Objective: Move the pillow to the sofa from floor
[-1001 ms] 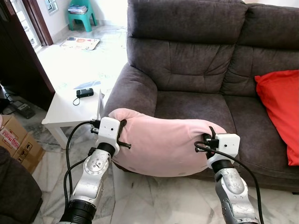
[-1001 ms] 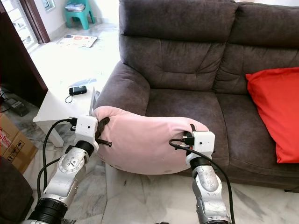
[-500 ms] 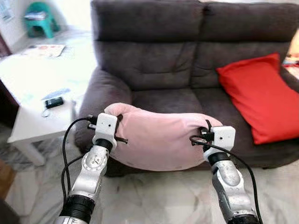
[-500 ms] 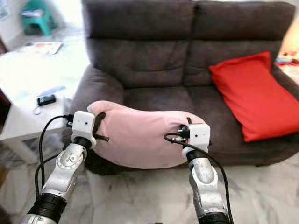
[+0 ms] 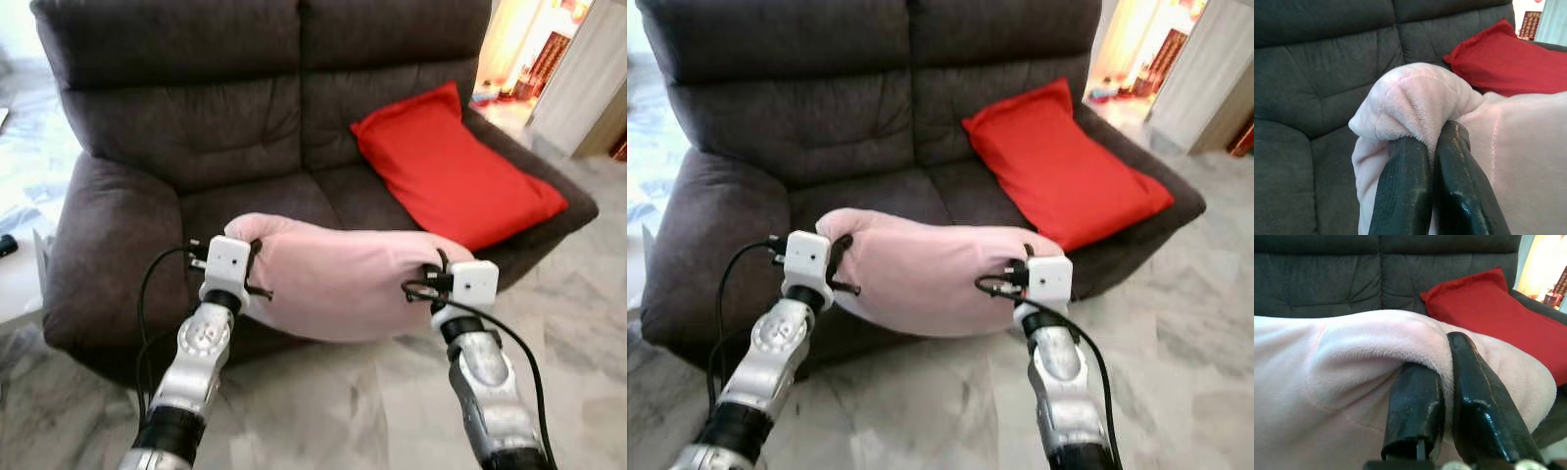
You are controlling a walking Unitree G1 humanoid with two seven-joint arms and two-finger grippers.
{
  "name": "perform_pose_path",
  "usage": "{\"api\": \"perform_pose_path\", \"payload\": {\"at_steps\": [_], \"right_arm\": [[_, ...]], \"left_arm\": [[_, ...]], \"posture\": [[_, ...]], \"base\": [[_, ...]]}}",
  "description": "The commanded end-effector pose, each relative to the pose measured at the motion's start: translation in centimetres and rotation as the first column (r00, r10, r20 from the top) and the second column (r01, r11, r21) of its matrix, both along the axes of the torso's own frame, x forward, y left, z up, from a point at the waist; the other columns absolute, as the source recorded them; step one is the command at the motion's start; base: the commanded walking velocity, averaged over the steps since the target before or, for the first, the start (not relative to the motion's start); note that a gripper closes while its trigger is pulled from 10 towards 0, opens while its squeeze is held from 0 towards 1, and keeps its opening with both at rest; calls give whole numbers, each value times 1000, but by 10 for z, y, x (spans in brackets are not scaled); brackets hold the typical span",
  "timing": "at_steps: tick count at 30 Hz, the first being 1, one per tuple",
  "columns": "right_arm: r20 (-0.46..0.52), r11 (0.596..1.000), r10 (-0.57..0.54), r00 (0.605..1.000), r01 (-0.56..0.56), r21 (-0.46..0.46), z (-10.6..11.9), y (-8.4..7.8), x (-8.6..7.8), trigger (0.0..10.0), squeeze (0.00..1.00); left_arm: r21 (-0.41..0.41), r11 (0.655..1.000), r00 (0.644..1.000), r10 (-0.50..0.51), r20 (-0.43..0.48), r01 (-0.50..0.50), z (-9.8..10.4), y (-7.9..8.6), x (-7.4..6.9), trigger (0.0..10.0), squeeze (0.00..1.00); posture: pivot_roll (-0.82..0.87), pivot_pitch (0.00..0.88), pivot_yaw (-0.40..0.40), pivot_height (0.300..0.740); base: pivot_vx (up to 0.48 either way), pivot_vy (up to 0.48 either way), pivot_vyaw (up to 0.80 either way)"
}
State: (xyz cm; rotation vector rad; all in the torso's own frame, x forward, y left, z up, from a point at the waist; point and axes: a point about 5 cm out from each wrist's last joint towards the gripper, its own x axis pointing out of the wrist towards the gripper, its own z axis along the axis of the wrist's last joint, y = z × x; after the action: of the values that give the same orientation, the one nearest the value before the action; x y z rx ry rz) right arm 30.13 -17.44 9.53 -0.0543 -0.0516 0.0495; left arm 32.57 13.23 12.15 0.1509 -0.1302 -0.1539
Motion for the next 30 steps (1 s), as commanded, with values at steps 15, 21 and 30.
{"api": "perform_pose_path", "payload": {"at_steps": [15,21,30], "right_arm": [[114,999,35,993,-31,-36,26,-1,8,10000,0],[116,999,37,993,-33,-31,26,0,7,10000,0],[106,999,35,994,-34,-13,25,-1,7,10000,0]], "left_arm": [[-46,990,988,137,69,-134,15,23,1,10000,0],[-50,990,989,131,68,-128,16,20,2,10000,0],[-41,995,993,98,66,-95,15,17,0,10000,0]], "posture": [[-37,61,-56,740],[-39,66,-53,740],[-36,70,-52,740]], "base": [[0,0,373],[0,0,800],[0,0,149]]}}
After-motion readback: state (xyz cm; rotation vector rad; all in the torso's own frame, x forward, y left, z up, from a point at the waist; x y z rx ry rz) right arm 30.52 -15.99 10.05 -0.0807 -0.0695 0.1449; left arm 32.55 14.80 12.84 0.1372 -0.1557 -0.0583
